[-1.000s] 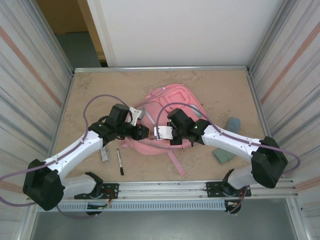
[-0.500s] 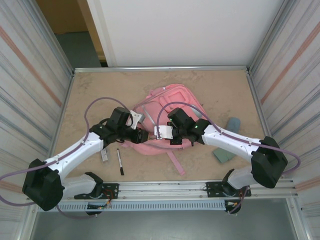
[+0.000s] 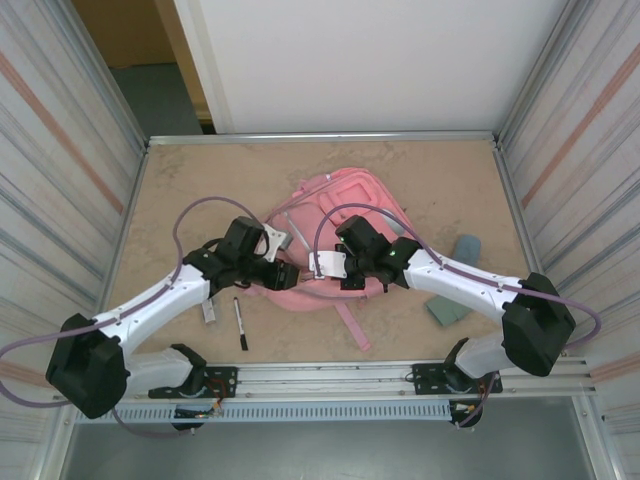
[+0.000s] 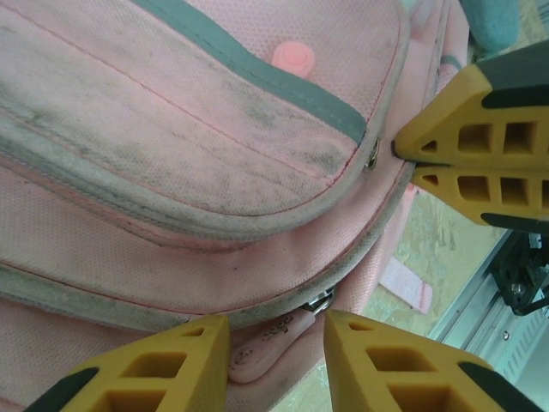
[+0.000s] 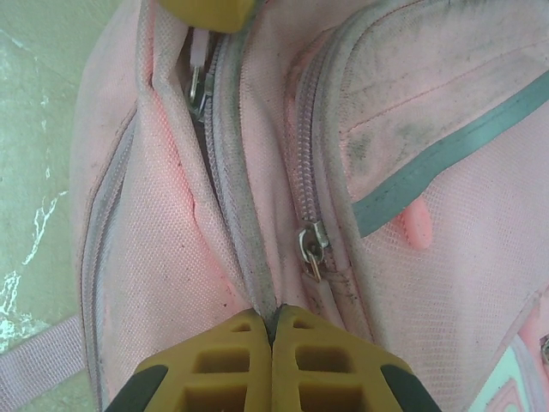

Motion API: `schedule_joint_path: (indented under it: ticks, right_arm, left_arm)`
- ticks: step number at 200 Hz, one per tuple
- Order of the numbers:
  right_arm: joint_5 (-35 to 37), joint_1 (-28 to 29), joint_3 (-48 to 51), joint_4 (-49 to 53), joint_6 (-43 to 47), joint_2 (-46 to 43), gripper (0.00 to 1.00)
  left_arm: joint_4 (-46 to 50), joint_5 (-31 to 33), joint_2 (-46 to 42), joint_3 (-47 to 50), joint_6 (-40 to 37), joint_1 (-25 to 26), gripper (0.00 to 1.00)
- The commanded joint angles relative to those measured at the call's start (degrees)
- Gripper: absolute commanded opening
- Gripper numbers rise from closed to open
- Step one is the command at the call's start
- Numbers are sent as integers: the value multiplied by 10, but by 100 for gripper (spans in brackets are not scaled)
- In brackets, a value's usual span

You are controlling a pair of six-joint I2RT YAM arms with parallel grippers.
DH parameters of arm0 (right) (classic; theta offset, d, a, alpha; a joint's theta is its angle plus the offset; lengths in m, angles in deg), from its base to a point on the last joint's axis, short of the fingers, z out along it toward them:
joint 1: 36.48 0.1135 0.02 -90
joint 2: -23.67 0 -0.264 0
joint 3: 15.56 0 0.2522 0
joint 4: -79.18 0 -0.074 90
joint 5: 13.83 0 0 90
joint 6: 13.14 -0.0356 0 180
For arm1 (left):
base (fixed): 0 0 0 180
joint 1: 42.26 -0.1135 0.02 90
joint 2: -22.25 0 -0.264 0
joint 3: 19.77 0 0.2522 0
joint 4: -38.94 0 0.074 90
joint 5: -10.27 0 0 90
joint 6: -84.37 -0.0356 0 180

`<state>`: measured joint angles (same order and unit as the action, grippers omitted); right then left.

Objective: Pack books, pencil case, and school supplies into a backpack

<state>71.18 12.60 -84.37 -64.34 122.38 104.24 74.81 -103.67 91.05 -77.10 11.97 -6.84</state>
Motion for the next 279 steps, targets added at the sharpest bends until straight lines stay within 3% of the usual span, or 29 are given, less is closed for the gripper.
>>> schedule_joint_path:
  ticks: [1,28,44,72,120,138,145,174,202,238,279]
  right_arm:
    - [-19,-5,-8,-40,-16,-8,4]
    - [-48,-11,-21,30,-25,2,28]
    - [-79,-17,-34,92,-27,9,36]
    - [-57,-14,-40,111,-30,19,39]
    - [43,16,-22,-27,-43,55,43]
    - [41,22,-33,-42,-45,74,44]
    - [37,26,-37,-45,-43,85,50]
    - [22,46,-51,-38,-32,123,51]
    - [59,56,-49,-73,-44,144,48]
    - [82,62,-32,-116,-41,121,13]
    - [36,57,-33,-93,-20,63,5]
  left_arm:
    - [15,-7,8,4,11,17,34]
    - [8,17,-6,18,37,18,35]
    - [3,30,-15,27,47,18,35]
    - [-13,37,-20,46,63,17,35]
    - [-30,40,-20,62,82,17,36]
    - [-34,38,-24,69,85,17,36]
    - [-34,42,-27,72,86,17,36]
    - [-41,41,-42,89,97,12,37]
    - [-44,39,-55,98,98,6,38]
    - [-44,32,-64,100,86,4,41]
    - [-53,11,-74,77,52,4,45]
